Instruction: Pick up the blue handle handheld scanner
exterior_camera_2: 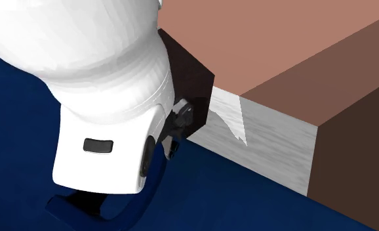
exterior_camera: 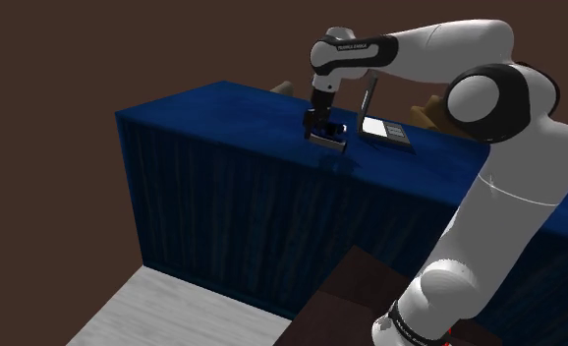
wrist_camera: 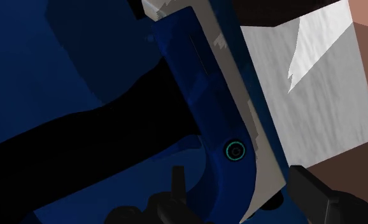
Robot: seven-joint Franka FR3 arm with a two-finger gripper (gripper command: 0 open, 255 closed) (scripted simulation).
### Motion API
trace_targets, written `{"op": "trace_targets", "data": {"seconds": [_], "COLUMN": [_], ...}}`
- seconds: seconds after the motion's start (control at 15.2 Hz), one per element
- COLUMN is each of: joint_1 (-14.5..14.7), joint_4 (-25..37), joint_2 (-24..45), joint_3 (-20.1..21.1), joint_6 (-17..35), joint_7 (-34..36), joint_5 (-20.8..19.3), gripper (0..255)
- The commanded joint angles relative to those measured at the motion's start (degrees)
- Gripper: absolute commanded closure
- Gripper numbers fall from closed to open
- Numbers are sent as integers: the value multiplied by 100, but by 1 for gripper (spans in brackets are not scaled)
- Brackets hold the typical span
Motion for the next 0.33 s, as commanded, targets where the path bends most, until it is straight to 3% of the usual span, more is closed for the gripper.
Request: {"op": "trace_targets", "data": {"seconds": [0.0,0.26], "joint_1": [4,1], "joint_4": [184,356], "joint_2": [29,35], "joint_3": [4,2], "joint_6": [-151,-318], "joint_7": [14,18], "joint_5": [7,7], "gripper": [255,255]}}
